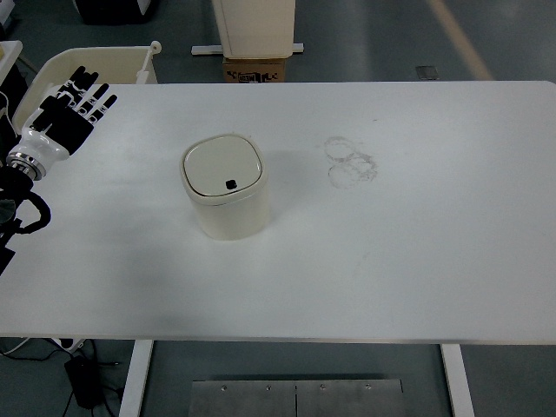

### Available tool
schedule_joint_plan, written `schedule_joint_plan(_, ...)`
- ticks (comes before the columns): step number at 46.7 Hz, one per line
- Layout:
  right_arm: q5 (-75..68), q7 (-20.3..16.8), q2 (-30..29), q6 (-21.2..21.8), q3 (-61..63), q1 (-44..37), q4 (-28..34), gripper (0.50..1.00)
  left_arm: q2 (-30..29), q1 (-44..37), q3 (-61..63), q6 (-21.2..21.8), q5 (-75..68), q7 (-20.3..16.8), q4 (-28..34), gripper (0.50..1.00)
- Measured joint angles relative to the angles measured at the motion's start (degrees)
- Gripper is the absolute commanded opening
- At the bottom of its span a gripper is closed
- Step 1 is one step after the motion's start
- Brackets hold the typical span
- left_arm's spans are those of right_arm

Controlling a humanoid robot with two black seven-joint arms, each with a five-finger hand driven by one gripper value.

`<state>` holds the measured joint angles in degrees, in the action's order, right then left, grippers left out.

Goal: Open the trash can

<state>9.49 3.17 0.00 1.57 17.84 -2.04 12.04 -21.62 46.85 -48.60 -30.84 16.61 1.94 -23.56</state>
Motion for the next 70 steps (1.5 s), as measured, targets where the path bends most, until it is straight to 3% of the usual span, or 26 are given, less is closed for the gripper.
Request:
schedule_joint_plan(24,0.0,0.0,0.0,0.0,0.0,0.0,0.0,0.993,-0.3,0.2,-0.1,1.1,0.2,0.2,-0.3,1.0)
schedule_joint_plan(40,0.0,0.0,0.0,0.0,0.0,0.0,0.0,0.993,-9.7,0.1,0.7,5.6,-0.1,0.9,-17.9,1.0)
schedule_joint_plan(53,0.0,0.0,0.0,0.0,0.0,0.0,0.0,0.993,-17.3,3.5,6.8,5.7,-4.1,1.7,-25.1,1.0)
schedule_joint_plan(62,0.0,0.0,0.0,0.0,0.0,0.0,0.0,0.993,-20.8,7.7,12.2,5.6,-6.6,2.3,-26.9,1.0)
schedule_joint_plan(70,0.0,0.0,0.0,0.0,0.0,0.0,0.0,0.993,-25.3,12.7,18.9,5.6,-6.8,2.6,-33.5,1.0)
